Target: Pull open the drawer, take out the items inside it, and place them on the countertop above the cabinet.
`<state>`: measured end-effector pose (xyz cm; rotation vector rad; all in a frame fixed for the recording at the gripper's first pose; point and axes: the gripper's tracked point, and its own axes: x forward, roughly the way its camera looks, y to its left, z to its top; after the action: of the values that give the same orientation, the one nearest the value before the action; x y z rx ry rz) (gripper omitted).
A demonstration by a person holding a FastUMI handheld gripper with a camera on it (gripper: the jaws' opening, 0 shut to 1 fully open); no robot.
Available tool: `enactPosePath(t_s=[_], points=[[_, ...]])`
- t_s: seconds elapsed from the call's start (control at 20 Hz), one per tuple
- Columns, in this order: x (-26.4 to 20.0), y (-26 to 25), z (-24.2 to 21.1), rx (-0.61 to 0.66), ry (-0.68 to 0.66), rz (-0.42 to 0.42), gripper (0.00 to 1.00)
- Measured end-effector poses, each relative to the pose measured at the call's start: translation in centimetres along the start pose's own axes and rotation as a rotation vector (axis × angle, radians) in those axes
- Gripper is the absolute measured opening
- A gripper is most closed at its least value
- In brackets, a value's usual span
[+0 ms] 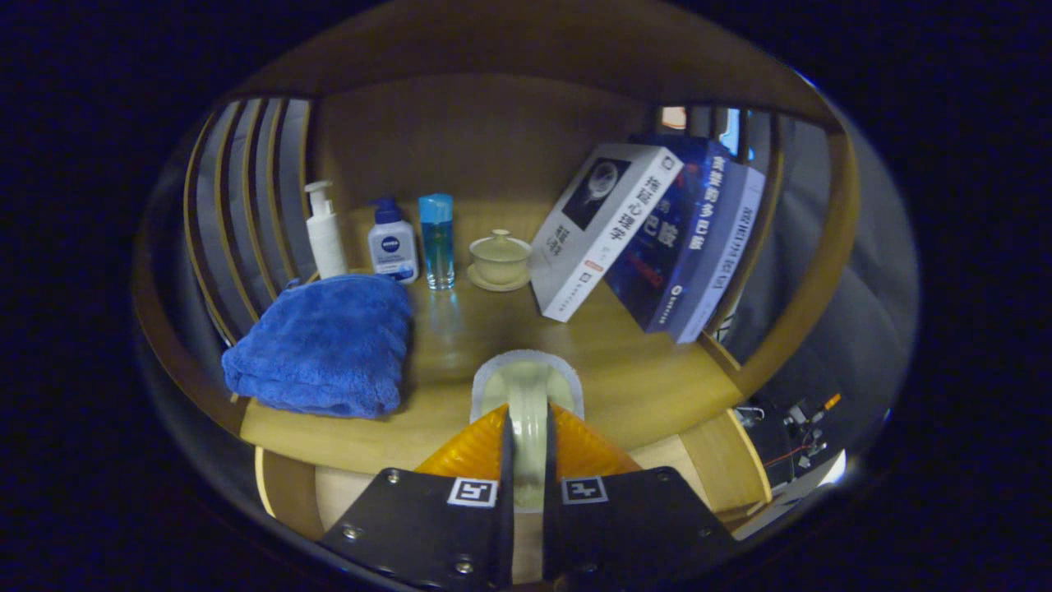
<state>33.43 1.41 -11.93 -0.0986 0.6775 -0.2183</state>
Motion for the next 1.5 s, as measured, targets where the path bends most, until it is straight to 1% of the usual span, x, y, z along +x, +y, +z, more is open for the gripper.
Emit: enactPosePath(t_s=[0.2,0.4,0.7,0.75,0.8,0.9,1.0,1.05,1.15,1.25,1.3,1.35,1.5], points=[[1.7,0.5,1.0,0.006,-0.031,0.027,0.14],[3.8,0.4,1.7,-0.021,-0.054,0.017,0.14],[5.1,0.3,3.0,-0.022,-0.111,0.007,0.14],[4.7,0.3,3.1,-0.021,-0.118,0.008,0.16],[4.6,0.2,3.3,-0.02,-0.131,0.0,0.24],[3.2,0.3,3.9,-0.007,-0.163,0.002,0.32],[1.4,0.3,5.1,0.017,-0.223,0.011,0.54],[0.3,0.3,5.5,0.031,-0.256,0.017,0.55],[-2.4,0.3,6.1,0.05,-0.326,0.042,0.59],[-5.6,0.0,6.6,0.068,-0.418,0.071,0.65],[-7.4,-0.2,6.8,0.076,-0.466,0.084,0.66],[-9.1,-0.7,6.8,0.085,-0.511,0.083,0.69],[-14.0,-2.1,6.0,0.101,-0.614,0.079,0.71]])
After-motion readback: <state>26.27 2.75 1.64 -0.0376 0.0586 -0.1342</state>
